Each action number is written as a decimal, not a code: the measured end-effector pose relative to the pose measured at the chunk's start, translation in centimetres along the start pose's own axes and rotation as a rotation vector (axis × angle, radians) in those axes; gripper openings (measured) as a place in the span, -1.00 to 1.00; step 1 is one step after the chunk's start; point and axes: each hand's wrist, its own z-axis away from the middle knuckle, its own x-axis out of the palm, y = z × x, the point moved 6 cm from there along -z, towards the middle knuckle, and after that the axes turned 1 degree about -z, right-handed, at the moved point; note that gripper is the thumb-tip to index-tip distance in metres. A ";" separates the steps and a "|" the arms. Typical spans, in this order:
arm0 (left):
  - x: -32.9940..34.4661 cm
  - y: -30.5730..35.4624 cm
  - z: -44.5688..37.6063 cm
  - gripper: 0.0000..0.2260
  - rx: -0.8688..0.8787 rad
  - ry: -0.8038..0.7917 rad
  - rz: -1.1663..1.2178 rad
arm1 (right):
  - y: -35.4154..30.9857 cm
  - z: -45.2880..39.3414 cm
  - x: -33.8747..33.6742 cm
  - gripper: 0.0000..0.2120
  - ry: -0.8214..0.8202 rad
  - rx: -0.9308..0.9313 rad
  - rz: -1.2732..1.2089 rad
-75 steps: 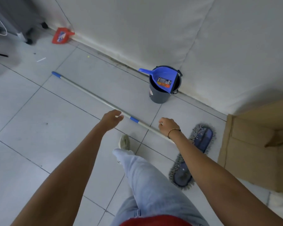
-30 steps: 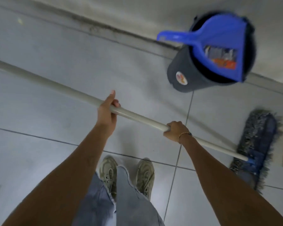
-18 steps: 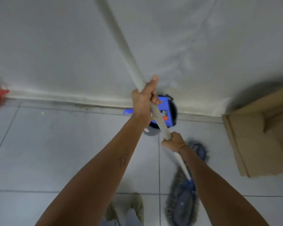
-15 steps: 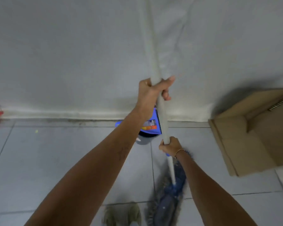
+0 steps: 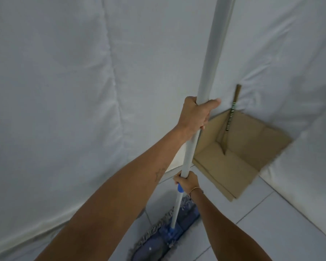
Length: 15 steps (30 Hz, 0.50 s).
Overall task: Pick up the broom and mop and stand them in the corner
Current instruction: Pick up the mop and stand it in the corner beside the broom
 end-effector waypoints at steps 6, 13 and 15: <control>9.0 -0.7 -4.1 -0.55 0.006 -0.275 -0.024 | -0.1 -1.6 -8.0 -0.68 0.100 -0.014 -0.053; 19.8 -3.2 -13.3 -0.59 0.041 -0.323 -0.052 | 1.5 -8.9 -19.9 -0.79 0.181 -0.004 -0.104; 22.7 -3.7 -16.7 -0.58 0.050 -0.302 -0.037 | 1.6 -12.0 -23.8 -0.76 0.188 0.012 -0.095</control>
